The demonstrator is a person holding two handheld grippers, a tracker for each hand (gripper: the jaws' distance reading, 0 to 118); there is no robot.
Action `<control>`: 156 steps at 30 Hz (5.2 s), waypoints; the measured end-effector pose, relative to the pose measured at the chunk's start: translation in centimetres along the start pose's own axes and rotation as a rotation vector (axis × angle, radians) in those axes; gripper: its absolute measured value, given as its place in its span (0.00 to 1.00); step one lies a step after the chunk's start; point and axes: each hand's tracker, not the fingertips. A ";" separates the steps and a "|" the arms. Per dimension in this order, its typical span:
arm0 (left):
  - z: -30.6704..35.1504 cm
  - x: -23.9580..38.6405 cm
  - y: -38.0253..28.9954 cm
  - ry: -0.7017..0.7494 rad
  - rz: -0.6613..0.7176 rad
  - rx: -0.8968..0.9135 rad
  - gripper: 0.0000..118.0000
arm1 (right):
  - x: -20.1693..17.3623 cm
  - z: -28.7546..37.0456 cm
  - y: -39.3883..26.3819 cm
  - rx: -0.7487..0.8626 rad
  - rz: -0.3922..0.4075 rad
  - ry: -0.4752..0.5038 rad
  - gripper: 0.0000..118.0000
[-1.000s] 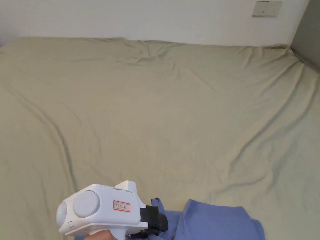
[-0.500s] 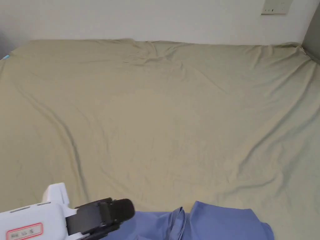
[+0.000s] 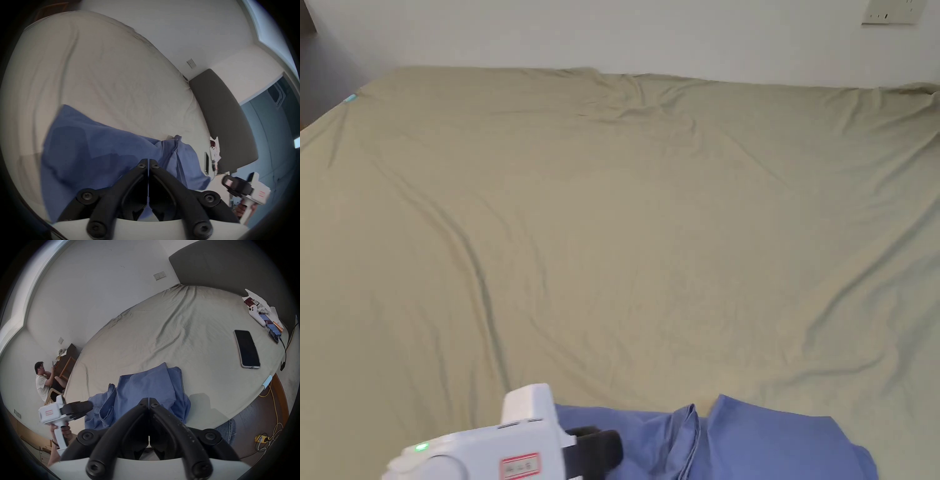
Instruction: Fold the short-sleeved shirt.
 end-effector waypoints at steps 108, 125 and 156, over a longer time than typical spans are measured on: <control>-8.0 4.8 -2.5 -0.070 0.071 -0.330 0.02 | 1.8 0.0 -1.7 -0.050 -0.066 -0.029 0.01; 10.3 0.1 1.9 -0.297 0.100 0.203 0.02 | -6.8 -11.2 0.2 -0.266 0.084 0.364 0.00; -1.4 -10.0 1.0 -0.224 0.290 -0.282 0.24 | -8.2 -15.5 -0.9 -0.407 0.042 0.241 0.00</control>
